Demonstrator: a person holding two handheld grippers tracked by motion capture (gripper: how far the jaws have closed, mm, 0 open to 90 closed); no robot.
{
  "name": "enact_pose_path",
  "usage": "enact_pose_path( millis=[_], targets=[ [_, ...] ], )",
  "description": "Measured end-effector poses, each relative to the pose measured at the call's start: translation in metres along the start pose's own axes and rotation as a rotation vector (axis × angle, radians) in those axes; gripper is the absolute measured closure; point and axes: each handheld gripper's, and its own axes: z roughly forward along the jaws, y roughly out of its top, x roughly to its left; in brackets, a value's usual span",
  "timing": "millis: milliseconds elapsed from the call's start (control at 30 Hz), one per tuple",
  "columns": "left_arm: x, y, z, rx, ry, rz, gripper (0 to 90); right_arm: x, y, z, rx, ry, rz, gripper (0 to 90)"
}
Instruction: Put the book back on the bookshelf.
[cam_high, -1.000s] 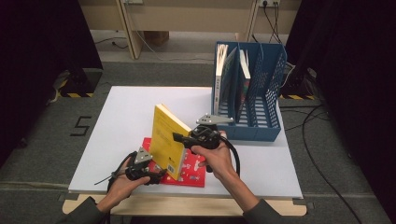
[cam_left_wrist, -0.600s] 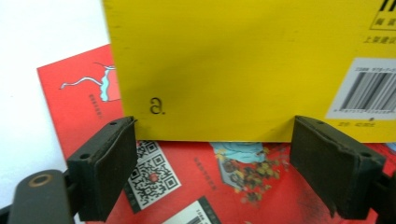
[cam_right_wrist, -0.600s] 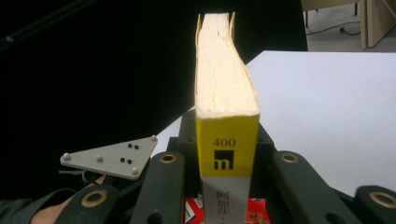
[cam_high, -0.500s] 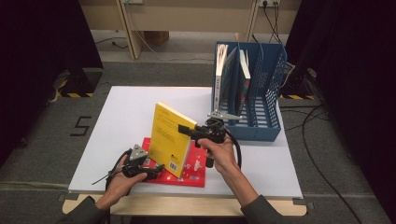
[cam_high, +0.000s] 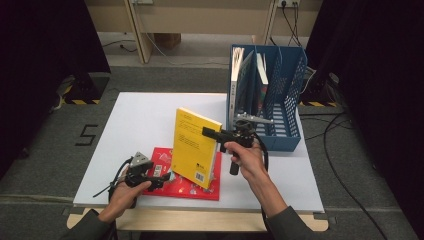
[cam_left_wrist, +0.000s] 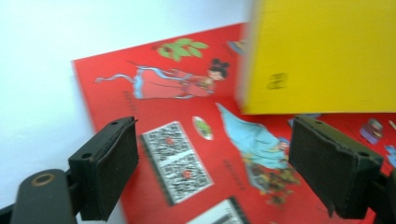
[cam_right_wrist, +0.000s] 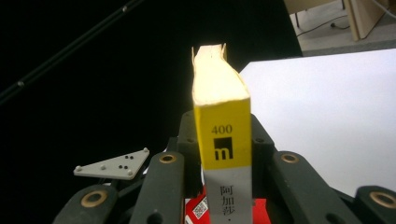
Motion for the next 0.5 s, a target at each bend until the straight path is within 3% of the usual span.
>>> enact_pose_path(
  millis=[67,133,300,400,500],
  targets=[
    [0.01,0.002,-0.003,-0.019,0.016,-0.027,15.3,-0.001,0.002,-0.008,-0.011,-0.007,0.014,74.0],
    [0.023,0.005,-0.007,-0.045,0.024,-0.081,15.3,-0.002,0.005,-0.017,-0.024,-0.014,0.017,74.0],
    [0.052,0.005,-0.016,-0.072,0.094,-0.133,15.1,-0.005,0.013,-0.042,-0.064,-0.047,0.032,73.3],
    [0.062,0.003,-0.014,-0.043,0.16,-0.097,14.9,-0.005,0.017,-0.054,-0.09,-0.06,0.024,73.1],
    [0.068,0.0,-0.01,-0.007,0.188,-0.084,14.9,-0.005,0.022,-0.067,-0.113,-0.067,0.027,73.1]
  ],
)
